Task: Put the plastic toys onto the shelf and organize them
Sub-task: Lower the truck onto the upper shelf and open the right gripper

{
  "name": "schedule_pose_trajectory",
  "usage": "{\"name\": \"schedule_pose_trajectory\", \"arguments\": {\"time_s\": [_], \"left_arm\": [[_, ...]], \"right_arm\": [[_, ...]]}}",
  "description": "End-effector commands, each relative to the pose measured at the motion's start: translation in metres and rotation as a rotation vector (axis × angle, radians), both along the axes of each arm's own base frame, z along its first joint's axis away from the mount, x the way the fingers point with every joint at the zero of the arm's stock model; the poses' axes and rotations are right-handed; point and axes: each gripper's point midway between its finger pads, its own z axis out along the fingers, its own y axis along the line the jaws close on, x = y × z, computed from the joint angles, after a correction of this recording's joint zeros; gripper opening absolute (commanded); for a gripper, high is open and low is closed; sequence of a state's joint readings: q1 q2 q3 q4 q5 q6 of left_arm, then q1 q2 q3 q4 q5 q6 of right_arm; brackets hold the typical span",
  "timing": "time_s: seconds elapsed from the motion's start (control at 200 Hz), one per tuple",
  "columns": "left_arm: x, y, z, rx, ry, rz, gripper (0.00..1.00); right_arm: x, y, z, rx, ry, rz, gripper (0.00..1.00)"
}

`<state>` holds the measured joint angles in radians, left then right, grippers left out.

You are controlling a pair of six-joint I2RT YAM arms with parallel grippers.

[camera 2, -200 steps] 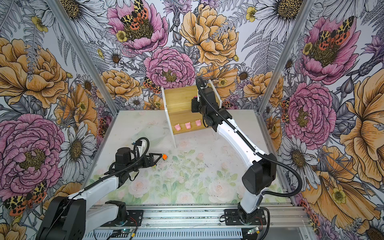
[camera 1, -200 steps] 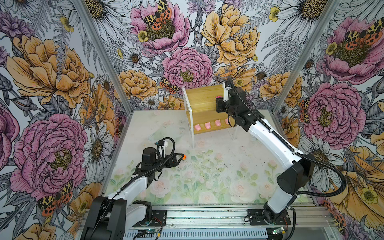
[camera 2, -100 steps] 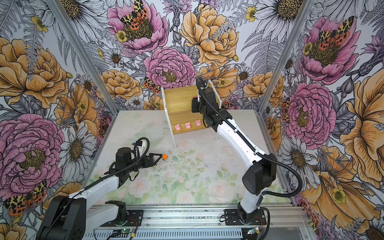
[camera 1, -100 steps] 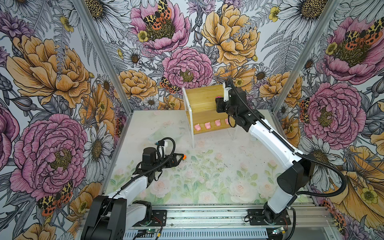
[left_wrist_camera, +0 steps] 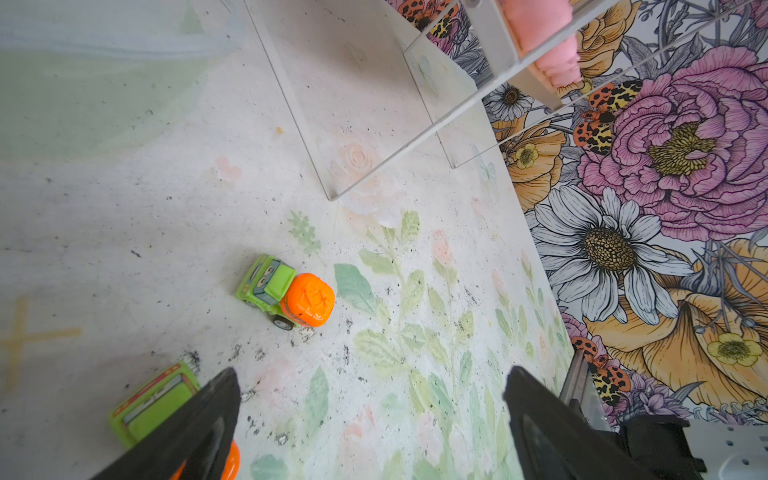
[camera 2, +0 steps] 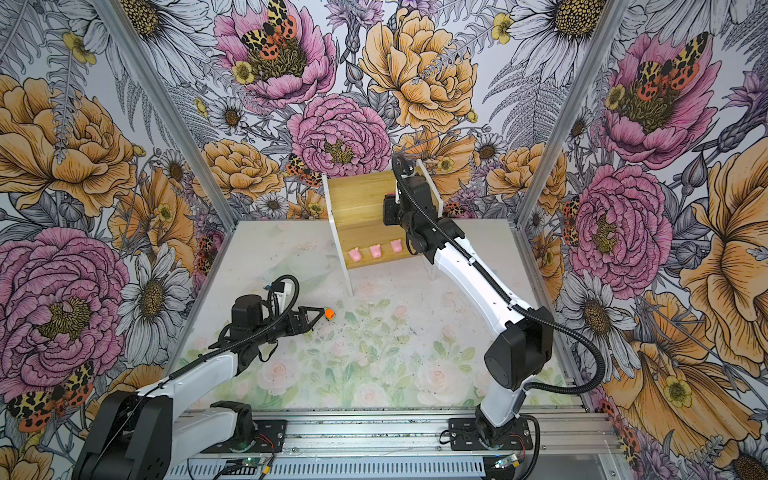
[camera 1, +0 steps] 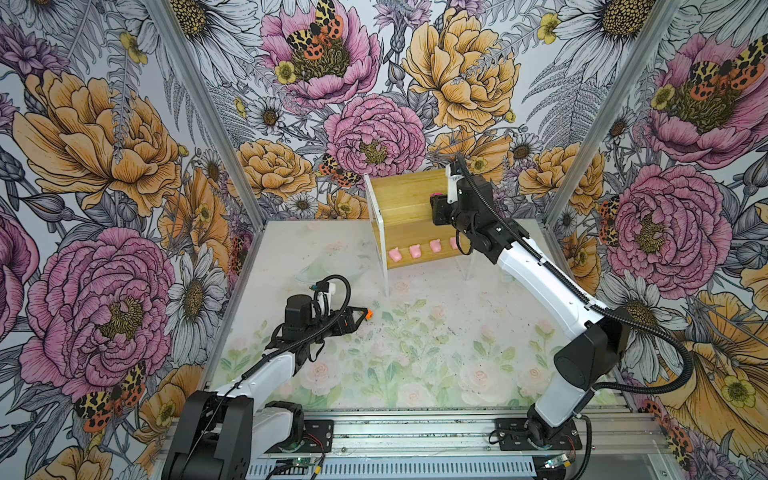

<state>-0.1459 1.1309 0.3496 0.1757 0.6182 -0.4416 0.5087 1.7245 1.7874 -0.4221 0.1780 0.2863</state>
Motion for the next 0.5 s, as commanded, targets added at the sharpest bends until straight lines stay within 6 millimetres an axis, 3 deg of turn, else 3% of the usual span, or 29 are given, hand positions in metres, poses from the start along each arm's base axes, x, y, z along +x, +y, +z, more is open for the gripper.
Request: {"name": "schedule_pose_trajectory", "arguments": {"time_s": [0.0, 0.495], "left_arm": [[0.0061, 0.0029, 0.0039, 0.018, -0.023, 0.006, 0.99], [0.0064, 0.0035, 0.0034, 0.020, -0.023, 0.007, 0.99]], "right_arm": [[-0.0048, 0.0004, -0.0112, -0.023, 0.036, 0.027, 0.43], [-0.0061, 0.0015, -0.0067, -0.021, 0.026, 0.034, 0.45]]}}
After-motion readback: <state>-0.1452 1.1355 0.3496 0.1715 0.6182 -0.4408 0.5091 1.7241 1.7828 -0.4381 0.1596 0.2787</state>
